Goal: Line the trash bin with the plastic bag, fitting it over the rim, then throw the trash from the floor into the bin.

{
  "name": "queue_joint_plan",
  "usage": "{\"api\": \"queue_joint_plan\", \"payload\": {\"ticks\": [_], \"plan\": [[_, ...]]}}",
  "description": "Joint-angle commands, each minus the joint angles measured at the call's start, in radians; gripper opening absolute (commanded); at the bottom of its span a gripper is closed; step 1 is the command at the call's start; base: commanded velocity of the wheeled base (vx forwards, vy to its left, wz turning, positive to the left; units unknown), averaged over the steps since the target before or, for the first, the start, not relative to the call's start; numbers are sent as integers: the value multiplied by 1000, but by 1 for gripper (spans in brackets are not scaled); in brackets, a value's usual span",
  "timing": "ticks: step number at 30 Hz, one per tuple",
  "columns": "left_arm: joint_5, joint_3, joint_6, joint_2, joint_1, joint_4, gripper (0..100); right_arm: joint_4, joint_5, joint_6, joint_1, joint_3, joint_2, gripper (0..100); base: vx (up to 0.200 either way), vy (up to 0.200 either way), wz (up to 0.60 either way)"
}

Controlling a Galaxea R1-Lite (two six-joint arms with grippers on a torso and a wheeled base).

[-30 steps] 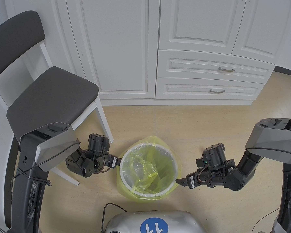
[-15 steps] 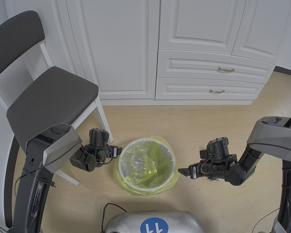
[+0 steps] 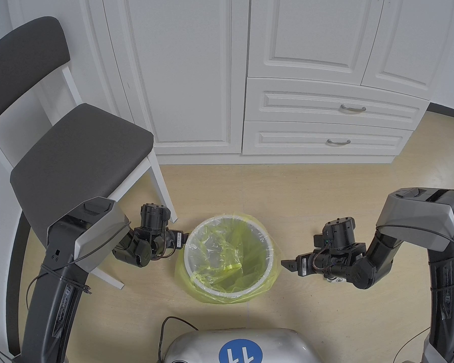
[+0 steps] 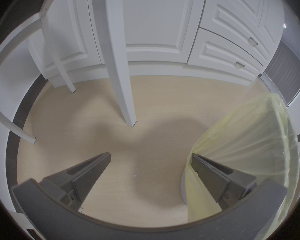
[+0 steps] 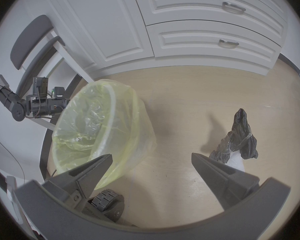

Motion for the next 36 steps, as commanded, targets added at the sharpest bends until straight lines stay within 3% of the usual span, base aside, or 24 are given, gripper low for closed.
{"api": "queue_joint_plan", "payload": {"ticks": [1, 13, 19, 24, 27, 30, 32, 36], "plan": [[0, -12, 0, -1, 13, 31, 100, -2, 1, 1, -6, -22, 50, 100, 0, 0, 0], [-9, 62, 8, -38, 21, -46, 100, -40, 1, 41, -13, -53, 115, 100, 0, 0, 0], [-98, 220, 53, -179, 27, -52, 100, -34, 1, 50, -15, -62, 122, 100, 0, 0, 0], [-139, 306, 206, -219, 76, -60, 100, 37, 3, 81, -19, -90, 116, 100, 0, 0, 0], [-192, 347, 218, -226, 85, -60, 100, 63, 1, 113, -19, -102, 115, 100, 0, 0, 0], [-192, 347, 218, -226, 85, -60, 100, 63, 1, 113, -19, -102, 115, 100, 0, 0, 0], [-288, 408, 261, -246, 85, -48, 100, 68, 1, 119, -19, -105, 115, 100, 0, 0, 0], [-326, 431, 293, -249, 85, -49, 100, 69, 1, 121, -21, -109, 115, 100, 0, 0, 0]]}}
